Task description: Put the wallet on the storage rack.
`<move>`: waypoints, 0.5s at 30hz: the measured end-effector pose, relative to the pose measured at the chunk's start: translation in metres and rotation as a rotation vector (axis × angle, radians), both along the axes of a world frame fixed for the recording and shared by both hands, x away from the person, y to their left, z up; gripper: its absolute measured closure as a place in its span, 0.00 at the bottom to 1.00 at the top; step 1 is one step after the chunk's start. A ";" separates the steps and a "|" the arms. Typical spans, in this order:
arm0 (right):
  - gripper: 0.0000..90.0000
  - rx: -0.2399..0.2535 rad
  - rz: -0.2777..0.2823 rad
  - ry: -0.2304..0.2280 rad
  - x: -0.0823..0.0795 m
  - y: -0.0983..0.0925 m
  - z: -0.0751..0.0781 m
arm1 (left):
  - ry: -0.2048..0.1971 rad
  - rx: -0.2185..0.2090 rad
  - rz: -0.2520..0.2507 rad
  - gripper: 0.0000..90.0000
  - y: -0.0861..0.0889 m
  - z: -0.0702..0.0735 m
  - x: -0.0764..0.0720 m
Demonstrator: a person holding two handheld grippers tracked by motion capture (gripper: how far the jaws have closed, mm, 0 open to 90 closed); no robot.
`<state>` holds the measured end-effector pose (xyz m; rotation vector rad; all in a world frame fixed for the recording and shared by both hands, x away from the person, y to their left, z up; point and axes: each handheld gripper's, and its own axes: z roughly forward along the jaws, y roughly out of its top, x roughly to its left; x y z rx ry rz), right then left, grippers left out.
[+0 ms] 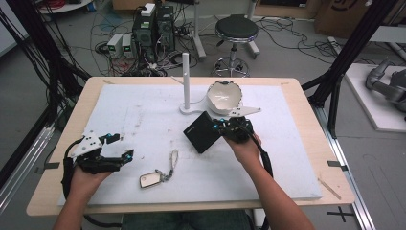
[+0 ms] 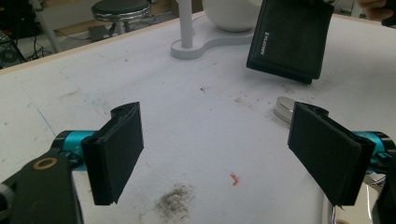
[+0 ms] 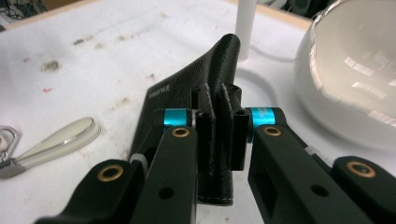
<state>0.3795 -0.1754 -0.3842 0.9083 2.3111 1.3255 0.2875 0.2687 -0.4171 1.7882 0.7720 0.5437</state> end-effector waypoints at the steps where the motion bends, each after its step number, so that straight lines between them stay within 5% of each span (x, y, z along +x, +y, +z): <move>1: 0.96 -0.005 0.001 -0.010 0.001 -0.001 0.004 | 0.000 -0.002 -0.001 0.20 0.000 0.000 0.000; 15: 0.96 -0.021 -0.012 -0.116 0.012 -0.013 0.060 | -0.003 -0.009 0.004 0.20 0.001 0.001 0.001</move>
